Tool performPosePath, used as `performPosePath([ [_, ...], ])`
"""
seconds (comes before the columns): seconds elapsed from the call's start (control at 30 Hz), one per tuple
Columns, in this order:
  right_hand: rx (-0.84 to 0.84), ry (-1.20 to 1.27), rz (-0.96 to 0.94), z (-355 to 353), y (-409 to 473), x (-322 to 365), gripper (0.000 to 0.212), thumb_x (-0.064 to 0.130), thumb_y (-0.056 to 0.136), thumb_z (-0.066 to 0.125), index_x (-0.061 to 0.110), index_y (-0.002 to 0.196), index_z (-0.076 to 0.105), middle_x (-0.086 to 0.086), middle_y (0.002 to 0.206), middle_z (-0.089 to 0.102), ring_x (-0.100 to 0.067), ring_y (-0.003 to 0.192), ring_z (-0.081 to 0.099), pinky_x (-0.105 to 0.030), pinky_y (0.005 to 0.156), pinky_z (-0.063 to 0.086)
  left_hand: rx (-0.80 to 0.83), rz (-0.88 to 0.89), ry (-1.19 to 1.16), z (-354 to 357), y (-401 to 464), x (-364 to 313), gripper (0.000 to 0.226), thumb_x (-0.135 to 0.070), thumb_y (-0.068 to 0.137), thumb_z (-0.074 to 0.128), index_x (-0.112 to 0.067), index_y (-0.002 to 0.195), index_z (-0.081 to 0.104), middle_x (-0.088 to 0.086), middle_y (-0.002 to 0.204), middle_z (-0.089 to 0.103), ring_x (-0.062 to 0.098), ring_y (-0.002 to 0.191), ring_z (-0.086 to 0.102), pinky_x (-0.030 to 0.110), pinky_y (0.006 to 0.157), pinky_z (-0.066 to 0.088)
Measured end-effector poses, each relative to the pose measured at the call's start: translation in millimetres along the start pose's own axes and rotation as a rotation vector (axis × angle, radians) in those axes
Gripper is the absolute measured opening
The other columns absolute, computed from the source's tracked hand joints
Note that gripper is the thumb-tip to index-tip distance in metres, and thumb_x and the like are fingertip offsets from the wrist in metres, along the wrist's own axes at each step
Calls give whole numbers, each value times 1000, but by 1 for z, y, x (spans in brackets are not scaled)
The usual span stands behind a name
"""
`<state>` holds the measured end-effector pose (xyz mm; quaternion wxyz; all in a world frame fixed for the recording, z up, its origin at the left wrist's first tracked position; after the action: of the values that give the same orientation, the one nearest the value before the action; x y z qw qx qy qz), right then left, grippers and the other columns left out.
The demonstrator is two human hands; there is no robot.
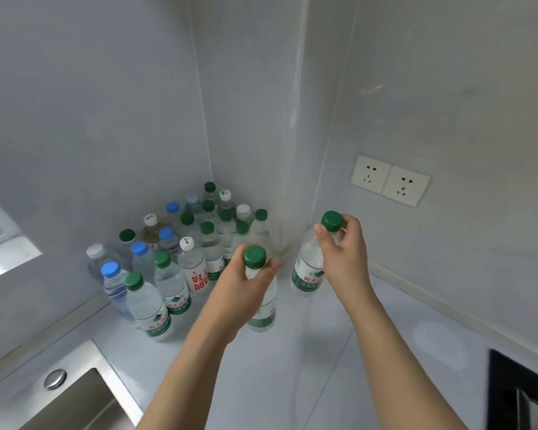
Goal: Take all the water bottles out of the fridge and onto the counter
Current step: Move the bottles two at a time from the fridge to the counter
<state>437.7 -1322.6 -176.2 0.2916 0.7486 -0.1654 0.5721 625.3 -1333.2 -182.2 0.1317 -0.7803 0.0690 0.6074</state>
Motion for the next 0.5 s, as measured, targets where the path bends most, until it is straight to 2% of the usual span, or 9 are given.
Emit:
performPosePath([
  [0.07, 73, -32, 5, 34, 4, -10, 20, 26, 91, 63, 25, 107, 50, 9, 108, 59, -10, 106, 56, -24, 90, 42, -9, -24, 5, -21, 10, 19, 5, -42, 93, 58, -41, 92, 54, -32, 75, 59, 7, 73, 53, 31, 67, 48],
  [0.2, 254, -171, 13, 91, 9, -32, 20, 30, 90, 63, 26, 107, 54, 9, 108, 62, -10, 104, 56, -26, 89, 43, -60, -100, -33, -55, 21, 57, 7, -39, 92, 60, -42, 97, 55, -34, 74, 59, -4, 71, 54, 29, 69, 45],
  [0.33, 396, -288, 19, 136, 9, -51, 21, 29, 88, 66, 26, 105, 56, 8, 108, 64, -10, 104, 58, -27, 88, 45, -117, -169, -71, -76, 21, 95, 6, -38, 92, 61, -38, 95, 56, -30, 74, 59, 1, 72, 53, 31, 73, 47],
  [0.4, 443, -340, 25, 155, 9, -59, 26, 30, 87, 67, 22, 111, 57, 7, 109, 63, -10, 104, 57, -26, 86, 43, -132, -172, -74, -84, 21, 109, 7, -37, 92, 61, -34, 93, 55, -28, 72, 57, -1, 65, 49, 30, 68, 43],
  [0.5, 490, -409, 11, 179, 12, -67, 33, 29, 88, 66, 17, 116, 56, 4, 110, 60, -13, 106, 55, -25, 86, 41, -160, -188, -87, -93, 24, 123, 8, -36, 92, 62, -33, 91, 55, -24, 68, 55, 4, 63, 46, 28, 63, 40],
])
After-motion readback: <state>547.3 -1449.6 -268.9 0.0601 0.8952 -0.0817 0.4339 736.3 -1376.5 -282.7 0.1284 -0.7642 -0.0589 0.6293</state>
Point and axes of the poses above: each hand's wrist, its own y-axis towards the middle knuckle, its own z-axis out of the palm, x = y × z, the point moved 4 cm from there along y, towards the middle knuckle
